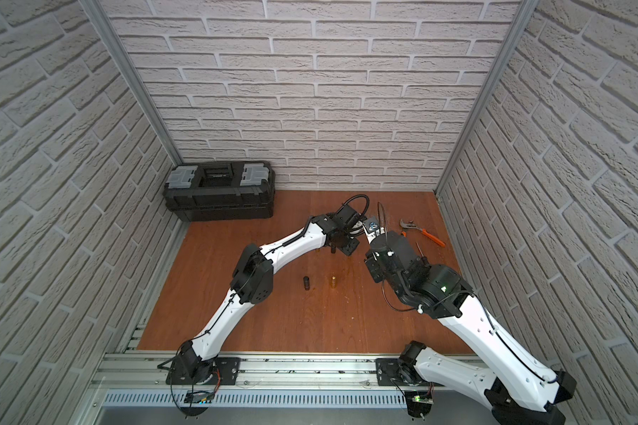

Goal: Open the lipstick cap
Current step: Place the lipstick at the center of the board, then pick up the lipstick at the center of the board.

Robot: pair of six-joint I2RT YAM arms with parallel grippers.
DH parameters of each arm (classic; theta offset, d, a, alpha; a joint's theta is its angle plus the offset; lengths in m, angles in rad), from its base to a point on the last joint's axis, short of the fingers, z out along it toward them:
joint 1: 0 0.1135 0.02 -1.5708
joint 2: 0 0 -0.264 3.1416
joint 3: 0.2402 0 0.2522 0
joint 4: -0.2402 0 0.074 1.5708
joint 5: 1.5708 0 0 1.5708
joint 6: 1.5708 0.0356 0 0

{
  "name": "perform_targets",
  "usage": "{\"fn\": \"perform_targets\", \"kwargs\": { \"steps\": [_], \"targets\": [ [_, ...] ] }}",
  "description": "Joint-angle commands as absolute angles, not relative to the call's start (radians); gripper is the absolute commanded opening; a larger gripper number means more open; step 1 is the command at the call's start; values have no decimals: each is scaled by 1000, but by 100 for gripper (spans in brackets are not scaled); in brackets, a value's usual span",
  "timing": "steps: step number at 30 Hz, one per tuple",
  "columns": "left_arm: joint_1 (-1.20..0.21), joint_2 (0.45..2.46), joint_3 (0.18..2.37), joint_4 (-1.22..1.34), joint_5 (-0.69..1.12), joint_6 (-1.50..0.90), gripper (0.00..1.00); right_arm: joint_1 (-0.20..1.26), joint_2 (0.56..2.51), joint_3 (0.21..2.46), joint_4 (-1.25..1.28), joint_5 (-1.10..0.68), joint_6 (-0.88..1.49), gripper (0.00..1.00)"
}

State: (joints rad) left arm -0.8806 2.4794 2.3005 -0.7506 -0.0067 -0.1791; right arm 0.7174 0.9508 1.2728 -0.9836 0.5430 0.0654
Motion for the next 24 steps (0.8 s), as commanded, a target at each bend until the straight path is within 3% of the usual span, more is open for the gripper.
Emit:
{"fn": "perform_targets", "kwargs": {
  "steps": [1, 12, 24],
  "targets": [
    [-888, 2449, 2352, -783, 1, -175, 48, 720, 950, 1281, -961, 539, 79, 40],
    [-783, 2180, 2302, -1020, 87, -286, 50, 721, 1012, 1337, -901, 409, 69, 41],
    [-603, 1633, 1692, -1104, 84, -373, 56, 726, 1252, 1403, -753, 185, 75, 40]
  ]
}}
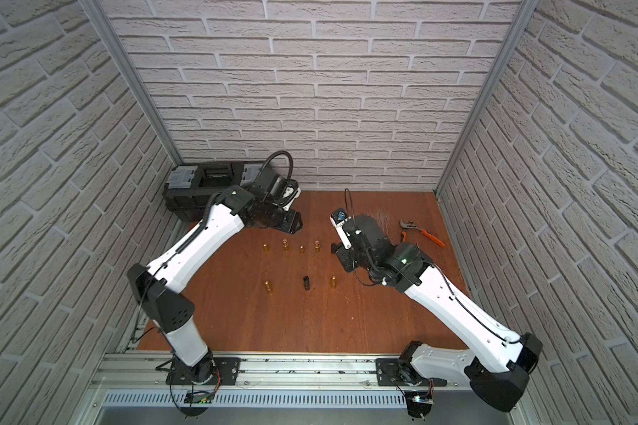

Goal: Open the lipstick cap
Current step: Pick up the lipstick at the center of the board.

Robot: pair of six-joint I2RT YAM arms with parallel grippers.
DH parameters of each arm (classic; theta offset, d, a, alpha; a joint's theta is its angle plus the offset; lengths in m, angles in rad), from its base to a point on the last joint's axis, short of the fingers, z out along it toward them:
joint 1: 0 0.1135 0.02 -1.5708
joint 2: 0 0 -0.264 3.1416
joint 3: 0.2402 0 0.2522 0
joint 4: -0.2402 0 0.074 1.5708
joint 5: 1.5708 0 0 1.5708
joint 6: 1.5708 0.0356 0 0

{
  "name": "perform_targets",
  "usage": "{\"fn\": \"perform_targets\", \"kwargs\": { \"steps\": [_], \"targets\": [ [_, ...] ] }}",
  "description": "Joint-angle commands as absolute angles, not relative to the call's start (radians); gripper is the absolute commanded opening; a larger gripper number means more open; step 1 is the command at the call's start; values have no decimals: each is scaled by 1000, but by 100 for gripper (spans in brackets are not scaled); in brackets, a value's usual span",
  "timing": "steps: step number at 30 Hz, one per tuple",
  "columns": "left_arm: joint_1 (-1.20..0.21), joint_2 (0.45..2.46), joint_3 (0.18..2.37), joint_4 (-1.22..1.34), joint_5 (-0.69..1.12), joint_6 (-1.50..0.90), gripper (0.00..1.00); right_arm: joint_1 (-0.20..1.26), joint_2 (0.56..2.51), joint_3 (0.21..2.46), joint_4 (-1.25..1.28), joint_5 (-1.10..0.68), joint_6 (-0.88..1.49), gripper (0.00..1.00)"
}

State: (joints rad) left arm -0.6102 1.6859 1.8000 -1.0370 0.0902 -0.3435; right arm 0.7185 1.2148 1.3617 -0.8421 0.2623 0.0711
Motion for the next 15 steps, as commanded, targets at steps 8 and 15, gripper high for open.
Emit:
{"fn": "perform_targets", "kwargs": {
  "steps": [8, 15],
  "targets": [
    [-555, 1482, 1355, -1077, 80, -433, 54, 776, 1419, 1529, -727, 136, 65, 40],
    [-555, 1495, 1241, -1047, 73, -454, 51, 807, 1474, 1551, -720, 147, 66, 40]
  ]
}}
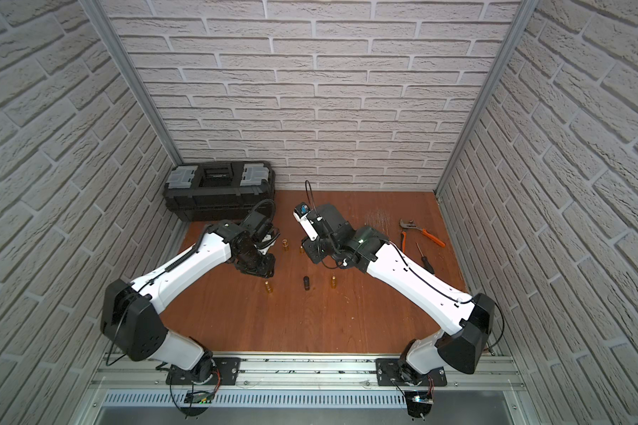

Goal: Open the lipstick cap
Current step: Pick up the lipstick at the center of the board.

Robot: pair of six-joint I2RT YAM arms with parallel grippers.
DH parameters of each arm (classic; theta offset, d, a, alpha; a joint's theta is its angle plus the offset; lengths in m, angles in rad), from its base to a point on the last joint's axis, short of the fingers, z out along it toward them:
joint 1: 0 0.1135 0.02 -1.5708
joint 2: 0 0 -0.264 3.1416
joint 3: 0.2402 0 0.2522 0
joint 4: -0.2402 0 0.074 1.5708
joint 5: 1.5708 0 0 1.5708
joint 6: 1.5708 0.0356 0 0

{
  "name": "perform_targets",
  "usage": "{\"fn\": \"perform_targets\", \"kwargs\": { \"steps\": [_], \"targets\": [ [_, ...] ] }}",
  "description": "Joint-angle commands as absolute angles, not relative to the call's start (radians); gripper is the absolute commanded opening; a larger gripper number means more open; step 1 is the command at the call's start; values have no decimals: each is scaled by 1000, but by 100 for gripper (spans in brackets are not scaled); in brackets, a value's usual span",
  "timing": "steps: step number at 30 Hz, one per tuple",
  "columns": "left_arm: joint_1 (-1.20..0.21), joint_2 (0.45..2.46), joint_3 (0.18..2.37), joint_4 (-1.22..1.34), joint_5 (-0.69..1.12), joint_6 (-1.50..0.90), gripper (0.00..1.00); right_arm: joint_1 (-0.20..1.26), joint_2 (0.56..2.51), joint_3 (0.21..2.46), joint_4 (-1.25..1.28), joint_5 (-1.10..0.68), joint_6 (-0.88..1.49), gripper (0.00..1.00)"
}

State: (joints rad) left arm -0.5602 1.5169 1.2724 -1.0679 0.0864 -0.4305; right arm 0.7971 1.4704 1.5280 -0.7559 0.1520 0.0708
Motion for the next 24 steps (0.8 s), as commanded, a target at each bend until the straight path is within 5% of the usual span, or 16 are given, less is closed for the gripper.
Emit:
{"fn": "perform_targets", "kwargs": {
  "steps": [1, 24],
  "targets": [
    [-555, 1500, 1229, -1038, 73, -455, 52, 812, 1476, 1550, -723, 149, 65, 40],
    [-574, 1637, 1134, -910, 69, -475, 43, 818, 1463, 1483, -708, 158, 55, 39]
  ]
}}
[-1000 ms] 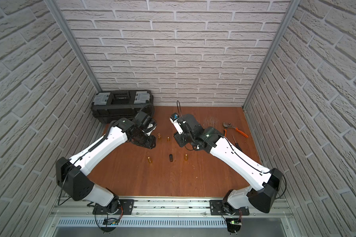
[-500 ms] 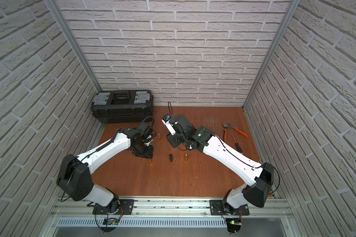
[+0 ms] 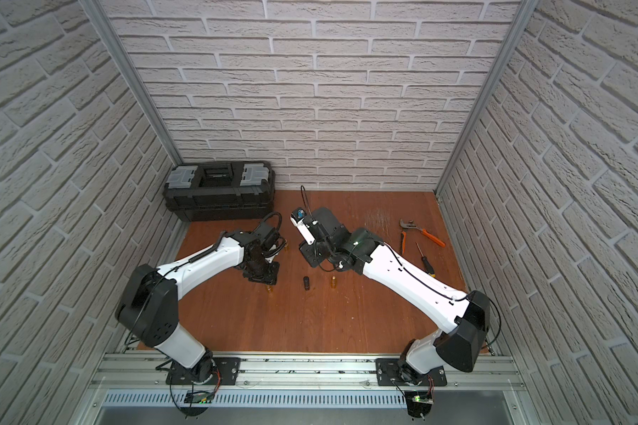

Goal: Open the lipstick cap
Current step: Pick up the lipstick at the center of the board.

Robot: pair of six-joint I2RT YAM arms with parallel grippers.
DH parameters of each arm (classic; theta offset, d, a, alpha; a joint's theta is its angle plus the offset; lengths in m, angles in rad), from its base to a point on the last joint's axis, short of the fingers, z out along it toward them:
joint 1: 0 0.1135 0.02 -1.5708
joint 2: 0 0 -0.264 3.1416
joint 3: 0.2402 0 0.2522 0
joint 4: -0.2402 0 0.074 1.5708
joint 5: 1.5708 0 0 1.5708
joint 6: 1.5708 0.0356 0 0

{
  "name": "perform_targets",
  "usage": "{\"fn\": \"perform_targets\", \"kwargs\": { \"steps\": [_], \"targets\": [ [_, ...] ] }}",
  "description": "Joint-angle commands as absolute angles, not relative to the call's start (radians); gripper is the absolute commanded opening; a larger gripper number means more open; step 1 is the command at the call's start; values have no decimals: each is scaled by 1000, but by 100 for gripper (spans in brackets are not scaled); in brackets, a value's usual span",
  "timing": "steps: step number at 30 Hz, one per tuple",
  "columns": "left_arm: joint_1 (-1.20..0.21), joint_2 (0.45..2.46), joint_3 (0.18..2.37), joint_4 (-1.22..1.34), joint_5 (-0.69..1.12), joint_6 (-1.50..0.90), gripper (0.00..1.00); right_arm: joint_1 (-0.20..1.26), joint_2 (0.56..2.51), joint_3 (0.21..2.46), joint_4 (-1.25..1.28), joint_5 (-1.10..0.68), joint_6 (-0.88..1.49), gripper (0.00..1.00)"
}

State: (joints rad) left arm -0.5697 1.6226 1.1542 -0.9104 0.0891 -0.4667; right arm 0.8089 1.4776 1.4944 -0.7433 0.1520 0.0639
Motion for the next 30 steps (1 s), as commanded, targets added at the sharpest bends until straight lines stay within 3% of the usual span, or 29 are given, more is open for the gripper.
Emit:
{"fn": "perform_targets", "kwargs": {
  "steps": [1, 30],
  "targets": [
    [-574, 1639, 1131, -910, 67, -476, 42, 818, 1464, 1481, -707, 157, 54, 39],
    [-574, 1657, 1121, -916, 53, -468, 27, 818, 1462, 1470, -713, 174, 54, 39]
  ]
}}
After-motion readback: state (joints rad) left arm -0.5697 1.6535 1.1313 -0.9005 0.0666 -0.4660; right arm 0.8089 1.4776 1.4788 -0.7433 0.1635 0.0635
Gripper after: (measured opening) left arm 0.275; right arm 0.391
